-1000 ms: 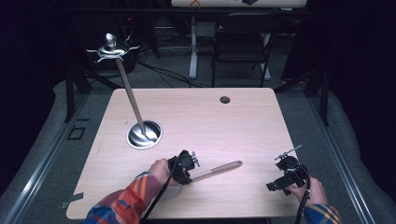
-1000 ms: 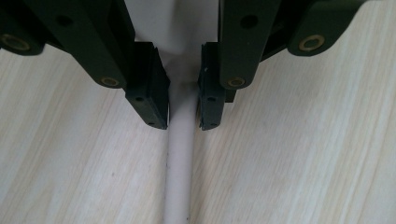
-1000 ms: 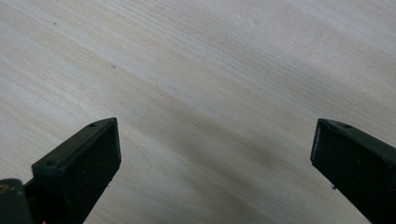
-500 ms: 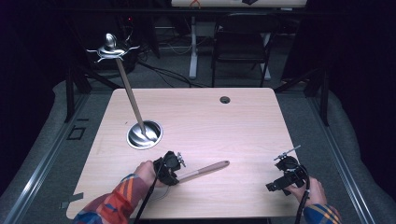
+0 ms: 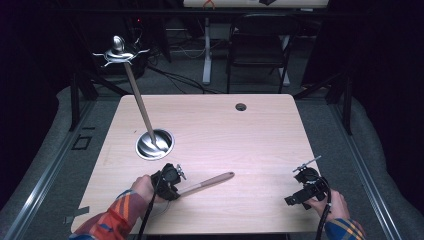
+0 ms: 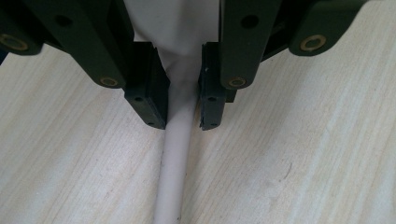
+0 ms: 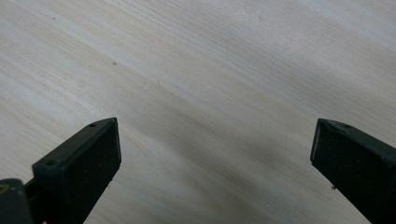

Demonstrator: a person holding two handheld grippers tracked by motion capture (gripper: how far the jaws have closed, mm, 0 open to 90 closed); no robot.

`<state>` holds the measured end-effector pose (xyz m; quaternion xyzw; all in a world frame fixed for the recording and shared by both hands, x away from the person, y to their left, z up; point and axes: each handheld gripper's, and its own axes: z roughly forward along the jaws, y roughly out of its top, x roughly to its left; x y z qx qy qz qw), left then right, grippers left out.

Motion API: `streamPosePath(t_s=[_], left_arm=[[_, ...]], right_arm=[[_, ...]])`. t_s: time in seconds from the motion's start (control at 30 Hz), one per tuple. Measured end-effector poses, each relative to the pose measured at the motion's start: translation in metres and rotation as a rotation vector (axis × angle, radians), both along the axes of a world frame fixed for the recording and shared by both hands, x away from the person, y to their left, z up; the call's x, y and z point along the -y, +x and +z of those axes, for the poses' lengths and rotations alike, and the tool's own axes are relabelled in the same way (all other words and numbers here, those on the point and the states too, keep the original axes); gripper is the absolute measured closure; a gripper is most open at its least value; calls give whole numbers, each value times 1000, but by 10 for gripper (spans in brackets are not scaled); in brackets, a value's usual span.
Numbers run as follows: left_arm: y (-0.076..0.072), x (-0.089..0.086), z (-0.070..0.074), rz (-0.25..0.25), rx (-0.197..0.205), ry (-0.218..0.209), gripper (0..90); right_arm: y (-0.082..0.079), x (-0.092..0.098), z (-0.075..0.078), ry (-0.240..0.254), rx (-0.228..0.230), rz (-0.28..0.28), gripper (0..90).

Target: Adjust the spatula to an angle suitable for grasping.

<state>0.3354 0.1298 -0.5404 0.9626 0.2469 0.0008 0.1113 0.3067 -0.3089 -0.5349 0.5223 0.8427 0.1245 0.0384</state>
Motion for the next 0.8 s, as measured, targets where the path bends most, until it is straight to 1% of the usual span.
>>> streamPosePath(t_s=[0.03, 0.07, 0.1, 0.13, 0.17, 0.2, 0.23, 0.27, 0.3, 0.33, 0.37, 0.4, 0.43, 0.47, 0.5, 0.53, 0.6, 0.63, 0.7, 0.73, 0.8], left_arm=[[1, 1, 2, 29, -5, -22, 582], [2, 2, 3, 36, -1, -30, 538], [2, 2, 3, 36, -1, -30, 494], [3, 3, 6, 58, 11, -42, 436], [4, 4, 7, 63, 17, -40, 398], [5, 6, 8, 70, 23, -38, 374], [5, 6, 8, 70, 23, -38, 339], [7, 7, 9, 81, 30, -45, 295], [7, 7, 9, 81, 30, -45, 228], [7, 9, 9, 83, 39, -40, 228], [9, 10, 10, 82, 39, -53, 173], [9, 10, 10, 82, 39, -53, 161], [11, 13, 10, 87, 44, -64, 159], [12, 14, 10, 91, 46, -66, 160], [13, 16, 10, 88, 48, -66, 161], [15, 18, 10, 84, 47, -66, 164], [16, 22, 10, 82, 41, -73, 170], [16, 24, 10, 78, 35, -71, 183], [17, 31, 9, 69, 34, -66, 183], [17, 33, 8, 65, 32, -64, 188], [18, 39, 6, 62, 33, -54, 216]], right_arm=[[1, 0, 1, -1, -26, 9, 17], [1, 0, 1, 10, -22, 15, 16], [1, 0, 1, 10, -22, 15, 16], [0, -1, 1, 6, -6, 15, 16], [0, -1, 1, 11, -8, 16, 16], [1, 0, 1, 4, -11, 21, 16], [1, 0, 1, 11, -12, 20, 16], [1, 0, 1, 4, -12, 22, 16], [1, 0, 1, 4, -12, 22, 16], [1, 0, 1, 4, -17, 18, 16], [1, -1, 1, 3, -14, 24, 16], [1, -1, 1, 3, -14, 24, 16], [1, -1, 1, 2, -18, 22, 16], [1, -1, 1, 3, -20, 20, 16], [2, -1, 0, 16, -20, 22, 16], [2, -1, 0, -1, -14, 22, 16], [2, -1, -1, 2, -15, 23, 16], [2, -2, 0, 4, -15, 35, 16], [2, -3, -1, 2, -13, 34, 16], [2, -3, -1, 1, -20, 38, 16], [2, -3, -1, -4, -23, 42, 16]])
